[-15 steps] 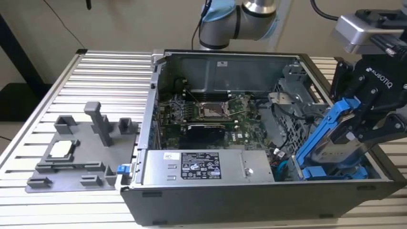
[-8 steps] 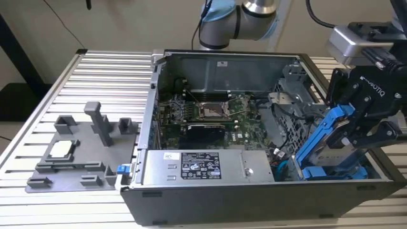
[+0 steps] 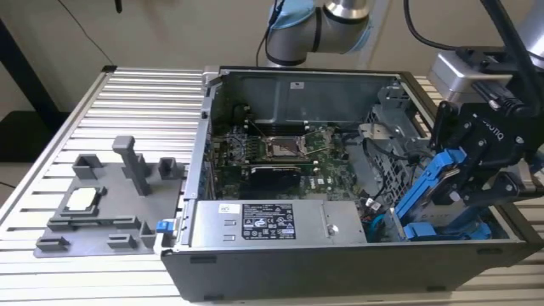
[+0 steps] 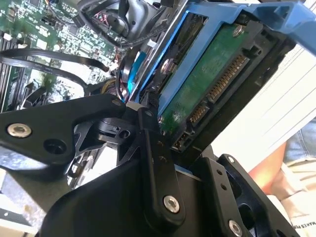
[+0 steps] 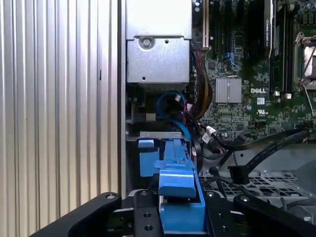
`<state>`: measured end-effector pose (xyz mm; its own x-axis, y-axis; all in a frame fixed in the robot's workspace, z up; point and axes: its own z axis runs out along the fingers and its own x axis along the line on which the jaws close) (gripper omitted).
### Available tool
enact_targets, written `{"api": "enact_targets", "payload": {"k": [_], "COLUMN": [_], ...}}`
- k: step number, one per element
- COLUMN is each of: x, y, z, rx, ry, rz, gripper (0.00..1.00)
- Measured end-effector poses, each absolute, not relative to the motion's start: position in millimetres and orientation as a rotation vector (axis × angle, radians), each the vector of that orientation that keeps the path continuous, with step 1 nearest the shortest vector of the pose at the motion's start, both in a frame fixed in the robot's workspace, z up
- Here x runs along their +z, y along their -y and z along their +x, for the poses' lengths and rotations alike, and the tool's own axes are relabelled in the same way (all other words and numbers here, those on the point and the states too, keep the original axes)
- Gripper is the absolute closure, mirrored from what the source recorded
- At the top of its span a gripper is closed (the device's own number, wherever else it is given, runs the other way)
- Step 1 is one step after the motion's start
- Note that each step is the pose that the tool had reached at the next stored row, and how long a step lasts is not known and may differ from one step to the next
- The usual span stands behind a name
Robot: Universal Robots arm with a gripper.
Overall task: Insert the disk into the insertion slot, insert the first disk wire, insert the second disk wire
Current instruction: 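Insert the disk into the insertion slot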
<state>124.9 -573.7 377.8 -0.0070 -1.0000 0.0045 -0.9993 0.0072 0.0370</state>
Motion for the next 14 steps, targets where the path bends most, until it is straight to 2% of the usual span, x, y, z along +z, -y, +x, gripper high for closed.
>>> {"api": "enact_targets", "payload": {"k": [14], "x": [362], "y": [574], "z": [125], "rx": [-0.036], "ry": [2.209], "rz": [2.193], "gripper": [0.67]}}
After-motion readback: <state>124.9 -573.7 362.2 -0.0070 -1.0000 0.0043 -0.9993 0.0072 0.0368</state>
